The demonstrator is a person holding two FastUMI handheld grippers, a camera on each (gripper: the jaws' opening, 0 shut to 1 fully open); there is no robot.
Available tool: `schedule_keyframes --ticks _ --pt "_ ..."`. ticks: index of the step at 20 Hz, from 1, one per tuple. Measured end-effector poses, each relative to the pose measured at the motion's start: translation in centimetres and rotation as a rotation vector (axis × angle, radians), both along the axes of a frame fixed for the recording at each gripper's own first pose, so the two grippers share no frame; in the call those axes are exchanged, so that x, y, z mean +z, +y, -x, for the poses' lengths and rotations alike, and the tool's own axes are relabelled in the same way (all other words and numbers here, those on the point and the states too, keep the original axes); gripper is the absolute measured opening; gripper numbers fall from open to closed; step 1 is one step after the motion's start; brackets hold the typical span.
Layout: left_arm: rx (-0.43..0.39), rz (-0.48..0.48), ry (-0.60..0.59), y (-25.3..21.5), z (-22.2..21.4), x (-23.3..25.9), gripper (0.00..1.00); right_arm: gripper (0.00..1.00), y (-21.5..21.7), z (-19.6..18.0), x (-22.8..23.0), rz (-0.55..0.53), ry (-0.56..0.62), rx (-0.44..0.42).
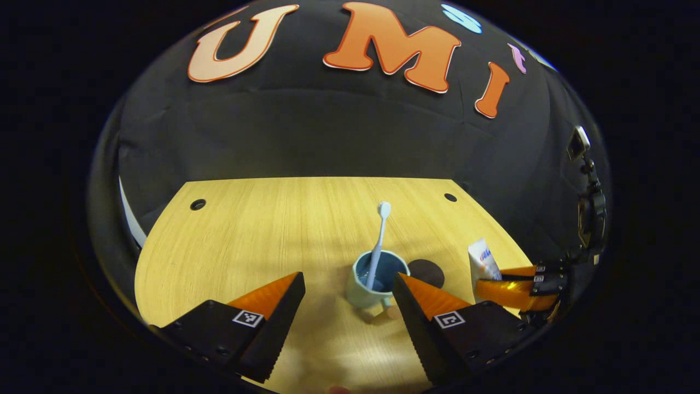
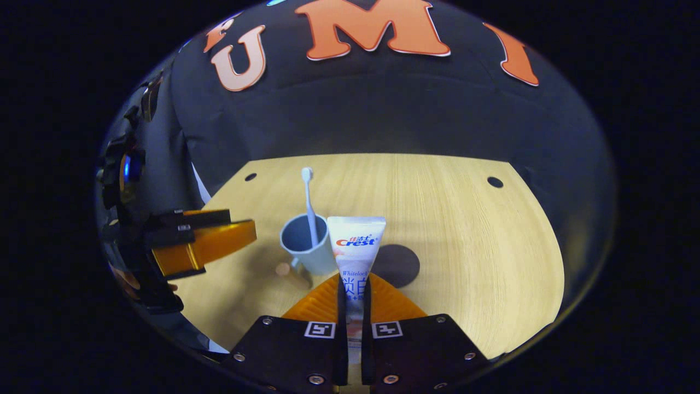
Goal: Put the toothbrush and toothpaste on the desktop into the cup, then pick up the cup and place it on the coaster on the desktop.
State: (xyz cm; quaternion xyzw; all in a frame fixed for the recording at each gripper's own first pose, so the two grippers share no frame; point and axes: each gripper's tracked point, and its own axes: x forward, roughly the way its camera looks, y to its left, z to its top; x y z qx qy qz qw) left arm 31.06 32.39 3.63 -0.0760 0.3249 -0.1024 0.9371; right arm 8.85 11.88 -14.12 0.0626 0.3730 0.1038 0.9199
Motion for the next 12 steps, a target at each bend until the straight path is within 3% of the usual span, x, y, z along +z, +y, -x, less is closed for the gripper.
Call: schedule_keyframes --ticks 12 --pt "0.021 -0.048 0.074 3.9 4.4 -2.5 0.97 0.10 6.1 -7.8 4.2 -0.112 -0.336 0.026"
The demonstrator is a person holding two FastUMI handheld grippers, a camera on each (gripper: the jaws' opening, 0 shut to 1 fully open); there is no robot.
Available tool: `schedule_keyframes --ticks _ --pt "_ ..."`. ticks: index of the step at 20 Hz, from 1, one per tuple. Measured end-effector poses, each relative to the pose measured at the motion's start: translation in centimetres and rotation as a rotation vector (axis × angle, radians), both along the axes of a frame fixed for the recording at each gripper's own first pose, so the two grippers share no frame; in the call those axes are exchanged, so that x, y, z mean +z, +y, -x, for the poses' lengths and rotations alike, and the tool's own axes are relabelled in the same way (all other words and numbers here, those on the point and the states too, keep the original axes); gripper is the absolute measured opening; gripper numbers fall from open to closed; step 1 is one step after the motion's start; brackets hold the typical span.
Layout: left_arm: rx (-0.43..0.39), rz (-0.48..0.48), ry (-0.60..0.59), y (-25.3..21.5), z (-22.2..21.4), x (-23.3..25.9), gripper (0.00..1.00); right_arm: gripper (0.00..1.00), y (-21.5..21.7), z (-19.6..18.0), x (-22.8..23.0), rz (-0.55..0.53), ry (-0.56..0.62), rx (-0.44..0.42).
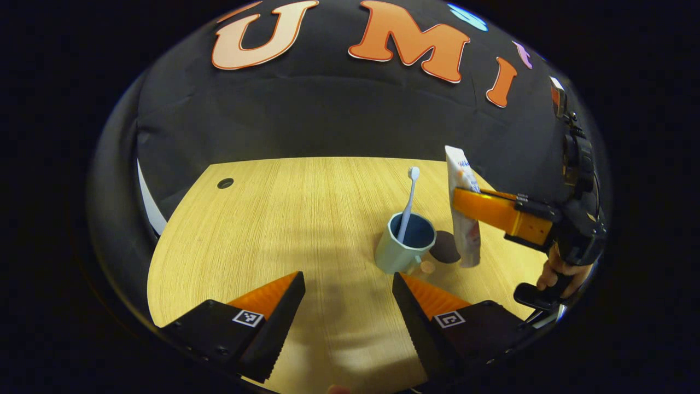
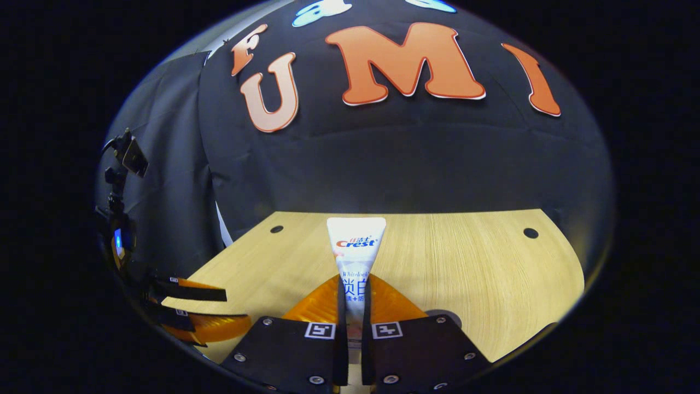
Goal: Put the toothbrush and toothpaste on the desktop into the cup, then pick up the cup and place it on the coaster on the desktop.
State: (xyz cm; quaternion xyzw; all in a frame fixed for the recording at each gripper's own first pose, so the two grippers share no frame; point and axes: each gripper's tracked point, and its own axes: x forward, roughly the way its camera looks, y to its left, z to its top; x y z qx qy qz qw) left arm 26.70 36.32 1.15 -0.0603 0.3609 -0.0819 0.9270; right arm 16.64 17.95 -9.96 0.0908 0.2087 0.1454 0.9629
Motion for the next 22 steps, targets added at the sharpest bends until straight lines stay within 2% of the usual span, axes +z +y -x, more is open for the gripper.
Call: schedule_keyframes --ticks 4,5,7,8,13,19,22 --pt "-0.012 -0.011 0.026 0.4 0.7 -0.8 0.97 0.10 1.4 -2.2 1.0 -0.037 -0.098 0.002" --pt "-0.016 -0.010 0.032 0.5 0.8 -1.0 0.95 0.10 1.8 -2.7 1.0 -0.045 -0.117 -0.002" --pt "-0.023 -0.016 0.045 0.6 1.2 -1.4 0.97 0.10 1.9 -3.4 0.4 -0.039 -0.135 -0.026" --pt "-0.026 -0.023 0.049 0.7 1.1 -1.6 0.95 0.10 2.0 -3.6 0.1 -0.039 -0.151 -0.035" --pt "-0.046 -0.054 0.067 1.0 1.0 -2.2 0.97 0.10 3.0 -3.8 -1.4 -0.030 -0.223 -0.049" --pt "-0.064 -0.050 0.073 -0.1 0.7 -2.6 0.97 0.11 2.8 -3.2 -4.3 0.029 -0.201 -0.062" --pt "-0.066 -0.042 0.071 -0.8 0.5 -2.9 0.97 0.19 3.3 -2.3 -5.0 0.037 -0.157 -0.040"
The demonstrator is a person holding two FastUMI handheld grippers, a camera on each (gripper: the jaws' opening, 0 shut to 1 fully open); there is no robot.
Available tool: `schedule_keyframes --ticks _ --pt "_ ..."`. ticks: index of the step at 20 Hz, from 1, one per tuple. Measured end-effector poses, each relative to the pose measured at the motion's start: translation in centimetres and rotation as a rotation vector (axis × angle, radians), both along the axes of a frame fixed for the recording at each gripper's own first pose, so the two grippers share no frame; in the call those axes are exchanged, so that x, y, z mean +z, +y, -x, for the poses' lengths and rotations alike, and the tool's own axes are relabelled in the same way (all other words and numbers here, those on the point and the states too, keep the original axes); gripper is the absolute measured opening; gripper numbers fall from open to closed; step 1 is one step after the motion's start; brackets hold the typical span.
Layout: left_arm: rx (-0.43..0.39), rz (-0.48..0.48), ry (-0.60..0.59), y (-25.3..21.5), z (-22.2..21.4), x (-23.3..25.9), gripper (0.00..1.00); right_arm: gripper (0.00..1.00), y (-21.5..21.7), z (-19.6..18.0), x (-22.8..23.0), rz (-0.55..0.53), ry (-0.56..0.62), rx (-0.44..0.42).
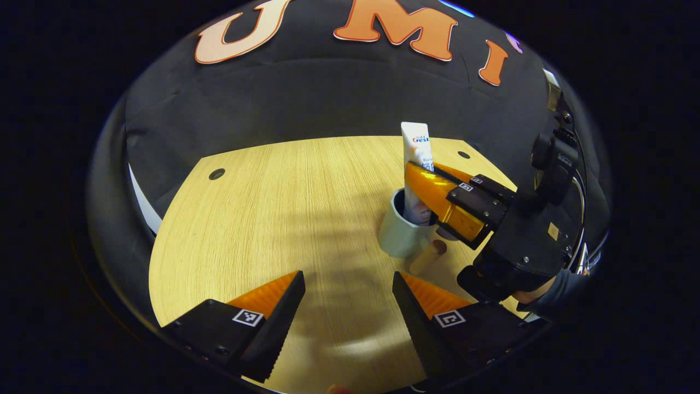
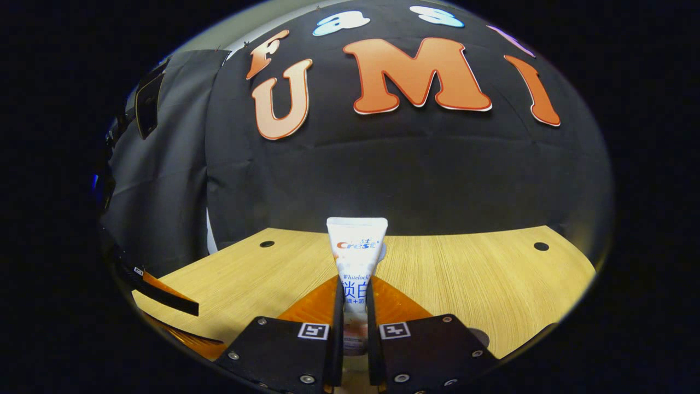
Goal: Put the toothbrush and toothpaste on the desktop into the cup, then pick up the cup and place it on the coaster on the desktop.
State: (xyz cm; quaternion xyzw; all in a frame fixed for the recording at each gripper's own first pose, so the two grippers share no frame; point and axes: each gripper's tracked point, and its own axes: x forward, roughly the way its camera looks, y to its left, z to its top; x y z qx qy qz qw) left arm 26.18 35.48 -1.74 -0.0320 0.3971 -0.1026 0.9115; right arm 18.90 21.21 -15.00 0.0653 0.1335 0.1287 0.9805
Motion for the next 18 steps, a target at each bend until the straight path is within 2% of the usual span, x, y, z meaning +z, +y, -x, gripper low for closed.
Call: schedule_keyframes --ticks 1,2,3,4,8,9,10,14,16,18 --pt "0.005 0.008 -0.001 -0.2 -0.1 0.0 0.97 0.21 0.1 0.4 -0.3 0.025 0.017 0.007" --pt "0.011 0.017 -0.001 -0.4 -0.4 -0.1 0.97 0.14 0.1 0.9 -0.9 0.053 0.046 0.020" --pt "0.018 0.022 0.000 -0.5 -0.4 -0.1 0.97 0.24 0.2 1.4 -1.4 0.070 0.077 0.031" --pt "0.024 0.028 0.001 -0.7 -0.5 -0.1 0.97 0.30 0.2 2.0 -1.9 0.078 0.113 0.040" --pt "0.044 0.039 -0.004 -0.7 -0.6 -0.5 0.98 0.46 -0.7 3.0 -0.6 0.080 0.137 0.026" --pt "0.049 0.041 -0.006 -0.2 -0.2 -0.6 0.97 0.46 -0.9 3.3 -0.1 0.077 0.140 0.029" --pt "0.051 0.043 -0.008 0.1 -0.2 -0.6 0.95 0.60 -1.0 3.7 0.2 0.070 0.147 0.035" --pt "0.029 0.045 -0.009 -1.0 -0.1 -0.2 0.97 0.93 -2.5 5.3 1.8 0.056 0.171 0.029" --pt "0.014 0.060 -0.006 -2.0 -0.6 0.0 0.97 0.97 -3.5 6.2 3.0 0.054 0.169 0.025" --pt "0.002 0.081 -0.002 -3.4 -1.0 0.3 0.97 0.97 -4.6 7.0 3.9 0.065 0.170 0.020"
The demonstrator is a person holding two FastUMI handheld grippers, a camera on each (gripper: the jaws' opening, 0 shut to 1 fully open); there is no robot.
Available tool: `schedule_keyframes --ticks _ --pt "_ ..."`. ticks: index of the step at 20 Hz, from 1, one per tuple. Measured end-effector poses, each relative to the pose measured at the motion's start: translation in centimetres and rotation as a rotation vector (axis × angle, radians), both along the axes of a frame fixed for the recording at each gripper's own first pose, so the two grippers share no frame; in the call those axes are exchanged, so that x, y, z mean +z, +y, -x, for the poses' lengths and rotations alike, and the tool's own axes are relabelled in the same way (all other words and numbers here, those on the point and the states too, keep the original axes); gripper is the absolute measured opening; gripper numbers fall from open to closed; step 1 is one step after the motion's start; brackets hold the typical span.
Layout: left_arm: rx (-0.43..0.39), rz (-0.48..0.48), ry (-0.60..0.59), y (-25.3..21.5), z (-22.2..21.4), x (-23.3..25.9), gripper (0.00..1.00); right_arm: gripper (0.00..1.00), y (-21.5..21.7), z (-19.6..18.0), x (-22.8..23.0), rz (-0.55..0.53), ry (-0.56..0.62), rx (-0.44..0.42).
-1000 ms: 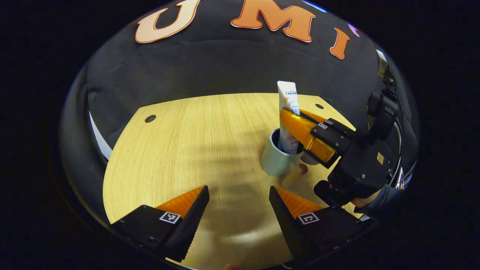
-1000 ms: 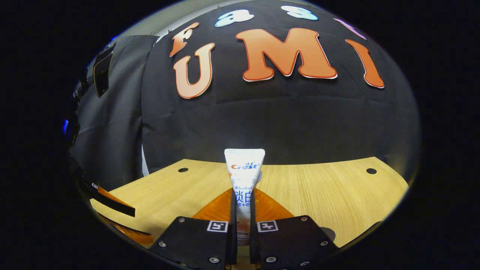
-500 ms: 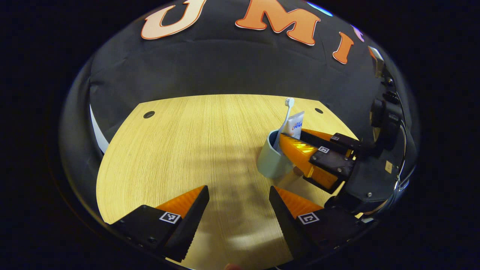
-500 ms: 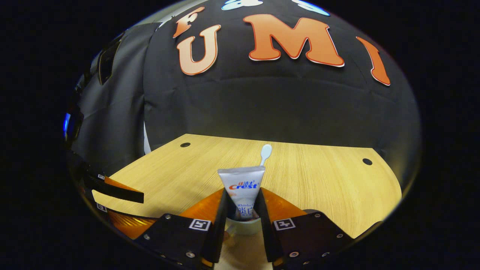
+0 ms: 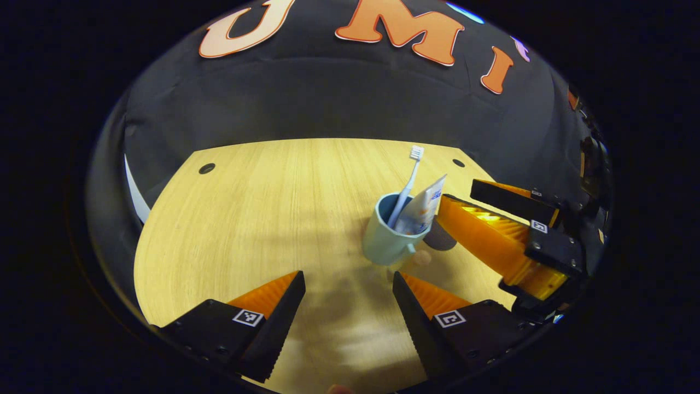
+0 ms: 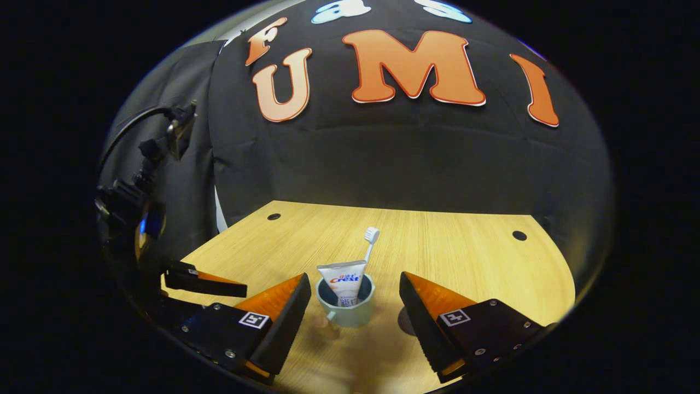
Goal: Put the toothbrush and toothpaste on the desktop into the cup, then pick up the cup and place it on the coaster on the desktop.
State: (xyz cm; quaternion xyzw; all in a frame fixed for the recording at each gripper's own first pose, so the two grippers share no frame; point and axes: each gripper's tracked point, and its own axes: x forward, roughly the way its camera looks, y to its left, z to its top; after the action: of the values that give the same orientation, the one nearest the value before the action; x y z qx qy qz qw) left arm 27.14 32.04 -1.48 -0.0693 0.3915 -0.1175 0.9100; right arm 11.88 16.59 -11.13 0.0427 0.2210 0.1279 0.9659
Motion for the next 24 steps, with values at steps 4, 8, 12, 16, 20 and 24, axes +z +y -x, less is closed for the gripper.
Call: schedule_keyframes --ticks 4,8,12,16,20,24 --pt "-0.019 0.032 0.023 -2.9 -0.7 0.6 0.97 0.97 -2.8 1.3 2.1 0.019 -0.018 -0.022" --pt "-0.004 0.048 0.090 -5.2 -1.6 -0.1 0.97 0.97 -5.5 2.7 3.3 0.032 -0.026 -0.043" --pt "0.002 0.034 0.191 -6.9 -2.0 -1.8 0.97 0.97 -7.7 3.7 4.0 0.046 -0.036 -0.058" --pt "0.017 0.009 0.250 -7.7 -2.9 -3.1 0.98 0.98 -9.1 4.7 3.9 0.030 -0.029 -0.066" --pt "0.026 -0.012 0.293 -8.0 -3.6 -4.1 0.95 0.97 -9.9 6.0 3.8 0.008 -0.024 -0.076" --pt "0.027 -0.050 0.318 -7.8 -3.8 -4.8 0.70 0.97 -11.0 6.8 3.4 -0.024 -0.005 -0.106"
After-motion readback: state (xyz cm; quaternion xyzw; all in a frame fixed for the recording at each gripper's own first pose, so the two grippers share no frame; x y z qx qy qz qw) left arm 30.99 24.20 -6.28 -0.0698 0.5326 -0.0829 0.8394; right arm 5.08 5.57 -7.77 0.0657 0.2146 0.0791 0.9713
